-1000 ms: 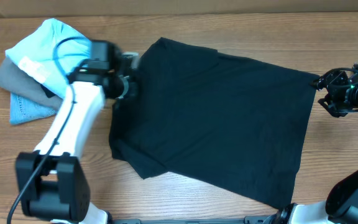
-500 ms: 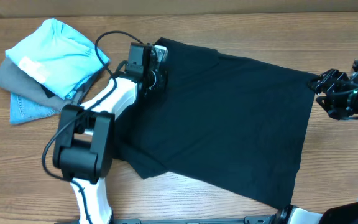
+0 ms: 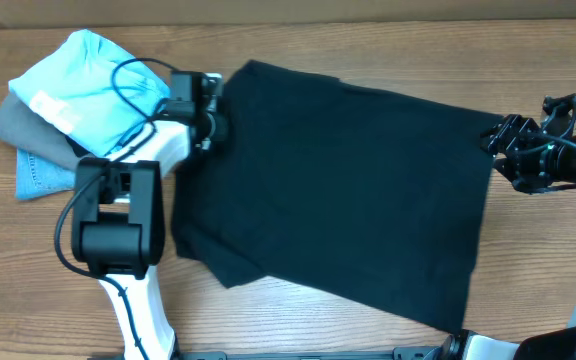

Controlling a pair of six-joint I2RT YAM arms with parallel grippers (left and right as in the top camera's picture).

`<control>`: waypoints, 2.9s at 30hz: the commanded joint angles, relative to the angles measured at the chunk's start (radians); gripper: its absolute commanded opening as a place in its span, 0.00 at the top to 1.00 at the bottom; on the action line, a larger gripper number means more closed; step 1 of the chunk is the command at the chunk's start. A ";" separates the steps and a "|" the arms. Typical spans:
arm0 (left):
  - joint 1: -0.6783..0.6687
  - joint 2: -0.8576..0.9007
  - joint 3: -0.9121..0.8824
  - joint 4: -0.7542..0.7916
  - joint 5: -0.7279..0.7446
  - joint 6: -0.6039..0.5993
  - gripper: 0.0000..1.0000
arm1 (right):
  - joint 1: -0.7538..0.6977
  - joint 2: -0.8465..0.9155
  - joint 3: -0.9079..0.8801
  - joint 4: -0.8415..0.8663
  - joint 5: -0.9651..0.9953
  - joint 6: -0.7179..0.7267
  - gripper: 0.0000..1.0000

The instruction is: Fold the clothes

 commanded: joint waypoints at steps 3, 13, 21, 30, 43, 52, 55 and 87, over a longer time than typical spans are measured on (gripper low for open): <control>0.093 0.054 0.016 -0.041 0.058 -0.020 0.95 | 0.004 -0.005 0.002 0.016 0.070 0.014 0.30; 0.072 -0.010 0.183 -0.201 0.084 -0.012 0.86 | 0.004 0.077 -0.116 0.036 0.222 0.157 0.30; 0.071 -0.125 0.280 -0.321 0.085 0.003 0.80 | 0.004 0.110 -0.312 0.220 0.221 0.174 0.51; 0.050 -0.205 0.280 -0.406 0.188 0.080 0.77 | 0.006 0.130 -0.544 0.716 0.166 0.201 0.48; -0.128 -0.027 0.280 -0.236 0.099 0.180 0.92 | -0.005 0.071 -0.399 0.528 -0.046 0.052 0.43; -0.122 0.154 0.280 -0.048 0.057 0.037 0.95 | 0.001 -0.102 -0.296 0.348 -0.045 0.008 0.41; -0.113 0.194 0.280 -0.043 0.022 0.021 0.96 | 0.001 -0.147 -0.296 0.337 -0.045 0.009 0.40; 0.016 0.087 0.829 -0.533 0.238 0.098 0.86 | 0.029 0.221 -0.319 0.147 0.298 0.116 0.42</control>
